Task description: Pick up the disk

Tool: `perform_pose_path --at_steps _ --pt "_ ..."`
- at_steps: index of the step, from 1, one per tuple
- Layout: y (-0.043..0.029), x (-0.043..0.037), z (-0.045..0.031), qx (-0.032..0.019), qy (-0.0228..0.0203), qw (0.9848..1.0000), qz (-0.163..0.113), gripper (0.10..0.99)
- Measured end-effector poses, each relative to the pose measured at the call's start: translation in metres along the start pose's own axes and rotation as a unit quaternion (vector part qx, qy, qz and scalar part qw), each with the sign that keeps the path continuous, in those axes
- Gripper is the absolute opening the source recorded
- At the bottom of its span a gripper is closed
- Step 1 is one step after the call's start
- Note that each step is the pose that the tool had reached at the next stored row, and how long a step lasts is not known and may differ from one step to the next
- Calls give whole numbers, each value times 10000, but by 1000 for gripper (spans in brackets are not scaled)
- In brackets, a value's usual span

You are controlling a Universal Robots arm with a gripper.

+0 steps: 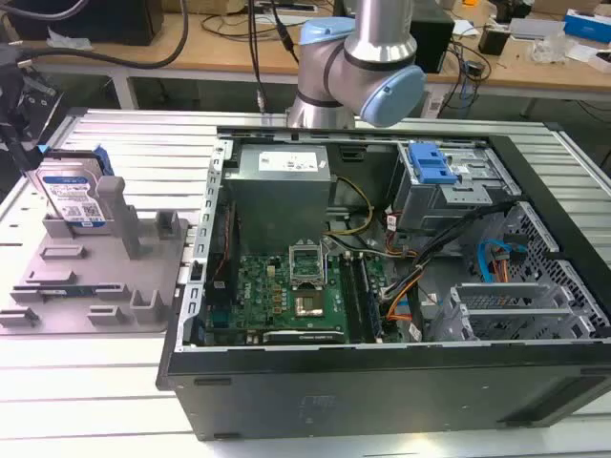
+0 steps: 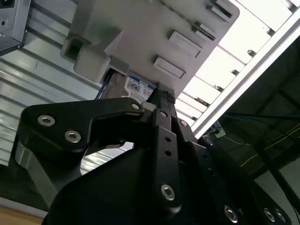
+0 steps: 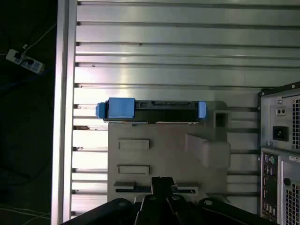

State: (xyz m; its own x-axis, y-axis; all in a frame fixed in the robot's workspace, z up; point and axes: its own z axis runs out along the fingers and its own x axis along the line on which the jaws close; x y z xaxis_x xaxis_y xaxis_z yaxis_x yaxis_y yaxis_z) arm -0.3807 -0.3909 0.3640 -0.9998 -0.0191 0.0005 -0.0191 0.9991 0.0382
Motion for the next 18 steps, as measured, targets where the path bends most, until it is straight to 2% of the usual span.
perform_pose_path --at_steps 13,18 --pt "0 0 0 0 0 10000 -2 106" --pt "0 0 0 0 3 10000 -87 106"
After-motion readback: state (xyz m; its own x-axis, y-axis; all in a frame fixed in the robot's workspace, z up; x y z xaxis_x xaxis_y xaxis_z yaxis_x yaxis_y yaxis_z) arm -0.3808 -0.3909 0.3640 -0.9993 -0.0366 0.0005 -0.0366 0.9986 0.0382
